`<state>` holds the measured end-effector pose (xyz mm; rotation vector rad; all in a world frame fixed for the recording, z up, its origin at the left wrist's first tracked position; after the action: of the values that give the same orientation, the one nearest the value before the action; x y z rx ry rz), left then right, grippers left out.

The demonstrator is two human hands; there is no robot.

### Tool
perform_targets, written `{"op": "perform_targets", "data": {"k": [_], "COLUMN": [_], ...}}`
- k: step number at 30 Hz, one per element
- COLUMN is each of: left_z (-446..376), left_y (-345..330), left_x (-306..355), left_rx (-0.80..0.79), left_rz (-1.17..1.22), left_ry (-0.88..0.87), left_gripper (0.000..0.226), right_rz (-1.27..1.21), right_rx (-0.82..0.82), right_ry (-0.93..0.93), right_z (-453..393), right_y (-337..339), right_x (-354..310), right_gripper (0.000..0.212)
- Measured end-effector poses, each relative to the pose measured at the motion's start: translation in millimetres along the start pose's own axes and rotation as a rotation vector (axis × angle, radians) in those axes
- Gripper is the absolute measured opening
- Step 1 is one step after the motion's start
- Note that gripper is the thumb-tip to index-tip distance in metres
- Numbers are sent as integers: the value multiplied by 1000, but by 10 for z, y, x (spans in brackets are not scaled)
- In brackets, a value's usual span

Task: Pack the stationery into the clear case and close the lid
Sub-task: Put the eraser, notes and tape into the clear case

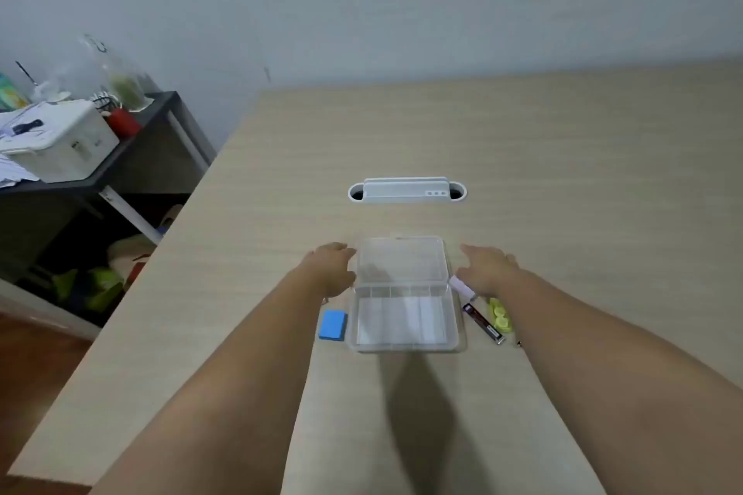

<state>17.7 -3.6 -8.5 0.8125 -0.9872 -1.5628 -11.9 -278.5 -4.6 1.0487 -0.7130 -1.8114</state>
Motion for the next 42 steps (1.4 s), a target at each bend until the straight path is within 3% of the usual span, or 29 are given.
{"op": "perform_targets", "data": {"k": [12,22,28,31,36,42], "left_z": [58,-11,167,325,415,430], "left_y": [-491,-658,-405,-399,-532,-502], "left_x": [-396,-546,-295,-56,178,185], "left_rx": [-72,2,175,98,-37,-92], "left_rz": [115,181,429,435,465,395], "left_ry": [137,168,98,5,-33,-24], "left_gripper": [65,45,68,77,83,82], "right_rz": [-113,-224,-253,-429,-721,-795], "right_rx": [-12,116,207,251,239,118], "right_ry": [19,-79,-46,-101,-106,43], "right_z": [-106,-392,-392,-328,-278,-239], "right_y": [-279,-454,-379,-286,-166,-238], "right_x": [74,92,82,-27,-301,-663], "right_gripper": [60,25,46,51,24,24]}}
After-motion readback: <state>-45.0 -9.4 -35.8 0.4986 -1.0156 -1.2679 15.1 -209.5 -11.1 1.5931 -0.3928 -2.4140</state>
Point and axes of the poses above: each hand's wrist, its own z-axis away from the middle knuckle, its own y-axis out of the back of the hand, x = y × z, the point moved 2 cm from there along -z, towards the middle knuckle, and after that the axes turned 7 degrees about -z, right-handed, at the moved point
